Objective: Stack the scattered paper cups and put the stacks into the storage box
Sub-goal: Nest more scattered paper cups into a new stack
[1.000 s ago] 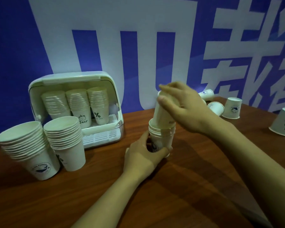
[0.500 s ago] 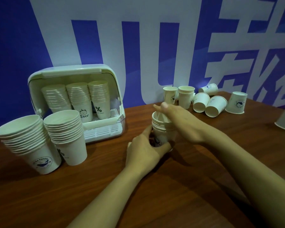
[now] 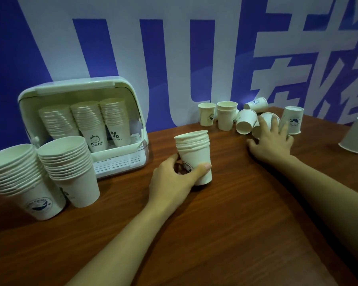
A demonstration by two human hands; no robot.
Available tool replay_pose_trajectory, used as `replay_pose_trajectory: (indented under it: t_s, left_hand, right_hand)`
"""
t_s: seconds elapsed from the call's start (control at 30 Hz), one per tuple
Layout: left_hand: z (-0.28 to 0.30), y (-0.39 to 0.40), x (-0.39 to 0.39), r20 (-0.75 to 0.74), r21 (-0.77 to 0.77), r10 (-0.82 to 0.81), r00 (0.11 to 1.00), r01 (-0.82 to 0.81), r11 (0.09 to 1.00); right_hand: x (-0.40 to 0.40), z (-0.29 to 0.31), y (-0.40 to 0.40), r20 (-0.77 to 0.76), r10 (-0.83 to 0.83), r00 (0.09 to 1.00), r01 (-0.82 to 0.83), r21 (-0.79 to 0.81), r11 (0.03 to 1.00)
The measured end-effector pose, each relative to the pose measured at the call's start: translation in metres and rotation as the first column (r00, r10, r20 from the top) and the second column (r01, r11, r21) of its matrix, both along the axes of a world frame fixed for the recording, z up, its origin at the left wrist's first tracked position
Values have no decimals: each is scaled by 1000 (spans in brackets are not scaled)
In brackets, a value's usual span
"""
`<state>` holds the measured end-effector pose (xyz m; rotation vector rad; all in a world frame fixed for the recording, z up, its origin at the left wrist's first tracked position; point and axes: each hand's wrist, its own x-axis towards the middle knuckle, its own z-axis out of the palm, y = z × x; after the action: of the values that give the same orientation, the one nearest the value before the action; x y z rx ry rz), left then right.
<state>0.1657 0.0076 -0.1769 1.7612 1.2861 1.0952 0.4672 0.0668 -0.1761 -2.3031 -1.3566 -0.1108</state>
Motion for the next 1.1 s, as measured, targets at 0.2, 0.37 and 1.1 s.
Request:
replay_pose_trajectory:
  t_s: [0.2,0.37,1.1]
  left_hand:
    - [-2,1,-1,24,-3,10,1000,-10,1000]
    - [-2,0,-2,29,4,16,999,-16,1000]
    - [-5,-1,0,-167,139,66,984,-43,989]
  right_hand:
    - [4,2,8,-15,-89,996,91,209,974]
    - [9,2,0,-281,-45,959,140,327,935]
    - [-106,78,-56,-164,792,588,-738,292,608]
